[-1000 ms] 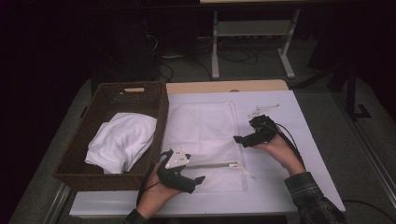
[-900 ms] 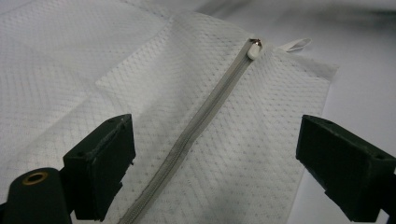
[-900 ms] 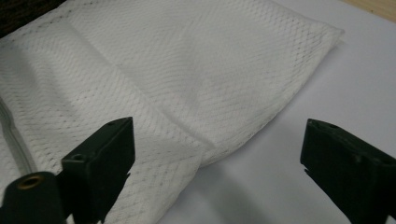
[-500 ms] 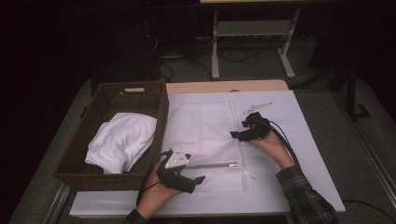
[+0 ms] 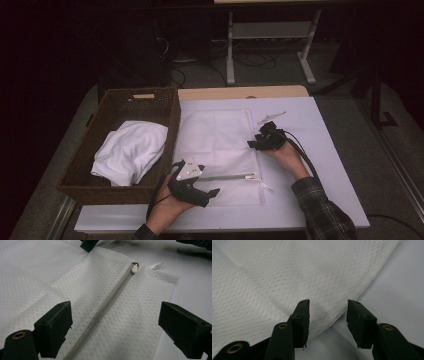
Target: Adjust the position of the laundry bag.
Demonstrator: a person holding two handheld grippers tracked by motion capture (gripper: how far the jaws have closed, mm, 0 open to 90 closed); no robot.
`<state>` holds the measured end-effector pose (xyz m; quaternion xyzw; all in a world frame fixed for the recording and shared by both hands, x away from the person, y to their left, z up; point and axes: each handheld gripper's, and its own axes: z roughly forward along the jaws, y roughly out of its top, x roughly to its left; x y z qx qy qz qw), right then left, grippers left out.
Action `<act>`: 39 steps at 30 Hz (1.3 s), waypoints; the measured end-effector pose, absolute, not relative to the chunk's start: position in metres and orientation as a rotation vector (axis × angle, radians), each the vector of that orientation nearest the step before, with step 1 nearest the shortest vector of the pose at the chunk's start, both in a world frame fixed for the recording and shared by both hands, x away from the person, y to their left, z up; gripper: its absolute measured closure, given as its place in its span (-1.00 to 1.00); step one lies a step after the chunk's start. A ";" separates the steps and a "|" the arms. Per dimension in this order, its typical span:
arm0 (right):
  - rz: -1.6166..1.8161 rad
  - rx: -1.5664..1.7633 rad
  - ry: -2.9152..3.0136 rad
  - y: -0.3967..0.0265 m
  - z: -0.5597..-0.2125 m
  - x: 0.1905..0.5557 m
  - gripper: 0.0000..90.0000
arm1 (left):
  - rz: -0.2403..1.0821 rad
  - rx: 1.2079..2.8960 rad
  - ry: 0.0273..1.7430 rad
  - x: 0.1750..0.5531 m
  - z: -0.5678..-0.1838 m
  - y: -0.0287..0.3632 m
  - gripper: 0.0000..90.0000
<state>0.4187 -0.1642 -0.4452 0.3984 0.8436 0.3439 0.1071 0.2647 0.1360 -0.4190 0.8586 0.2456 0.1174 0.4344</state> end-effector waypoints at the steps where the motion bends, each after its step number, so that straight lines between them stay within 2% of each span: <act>1: 1.017 1.183 2.487 -0.164 -0.446 0.419 0.22 | 0.293 2.138 0.611 0.265 -0.419 0.136 -0.75; 8: 0.981 1.187 2.448 -0.162 -0.448 0.416 0.45 | 0.294 2.138 0.611 0.264 -0.419 0.136 -0.75; 17: 0.974 1.115 2.462 -0.156 -0.448 0.413 0.95 | 0.294 2.139 0.612 0.264 -0.419 0.136 -0.75; 39: 0.985 1.120 2.423 -0.172 -0.436 0.426 0.98 | 0.299 2.137 0.615 0.264 -0.420 0.137 -0.75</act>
